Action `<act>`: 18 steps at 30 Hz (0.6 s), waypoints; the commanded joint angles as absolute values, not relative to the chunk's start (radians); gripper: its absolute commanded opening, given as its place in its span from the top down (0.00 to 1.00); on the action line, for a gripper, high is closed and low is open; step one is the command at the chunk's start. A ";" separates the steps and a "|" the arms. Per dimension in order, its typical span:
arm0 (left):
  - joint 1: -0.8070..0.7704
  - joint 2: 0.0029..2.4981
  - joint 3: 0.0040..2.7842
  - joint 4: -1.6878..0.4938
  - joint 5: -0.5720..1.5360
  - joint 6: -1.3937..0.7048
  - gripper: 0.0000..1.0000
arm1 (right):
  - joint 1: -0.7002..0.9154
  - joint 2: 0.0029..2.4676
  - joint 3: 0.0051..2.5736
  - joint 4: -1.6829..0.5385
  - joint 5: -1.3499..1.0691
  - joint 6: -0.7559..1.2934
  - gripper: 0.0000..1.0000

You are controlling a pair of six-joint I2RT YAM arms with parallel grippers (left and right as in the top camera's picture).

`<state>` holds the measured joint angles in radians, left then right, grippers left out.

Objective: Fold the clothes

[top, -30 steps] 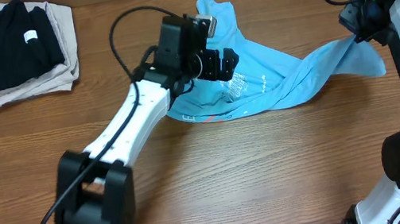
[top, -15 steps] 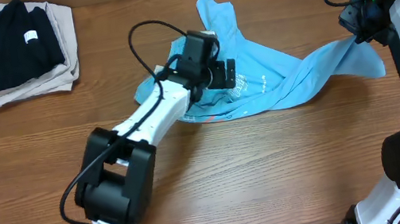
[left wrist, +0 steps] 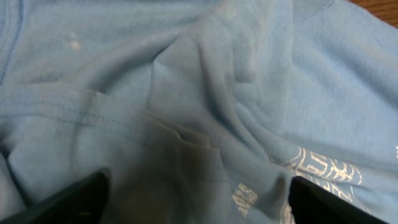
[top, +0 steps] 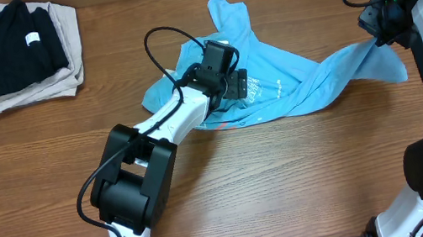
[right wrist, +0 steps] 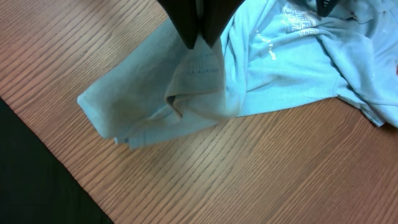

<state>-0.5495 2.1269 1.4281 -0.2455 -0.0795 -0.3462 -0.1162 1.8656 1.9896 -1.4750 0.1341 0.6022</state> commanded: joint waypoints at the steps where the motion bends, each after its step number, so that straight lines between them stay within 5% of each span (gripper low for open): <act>1: -0.549 2.140 1.443 -0.236 -0.107 -0.360 0.16 | -0.112 1.851 1.992 -1.474 0.136 0.598 0.96; 4: -0.550 2.151 1.443 -0.230 -0.107 -0.360 0.26 | -0.112 1.851 1.992 -1.479 0.136 0.598 0.96; 10: -0.549 2.172 1.443 -0.223 -0.107 -0.360 0.26 | -0.112 1.851 1.992 -1.481 0.136 0.598 0.96; 18: -0.549 2.173 1.443 -0.212 -0.107 -0.360 0.41 | -0.112 1.851 1.992 -1.493 0.133 0.598 0.96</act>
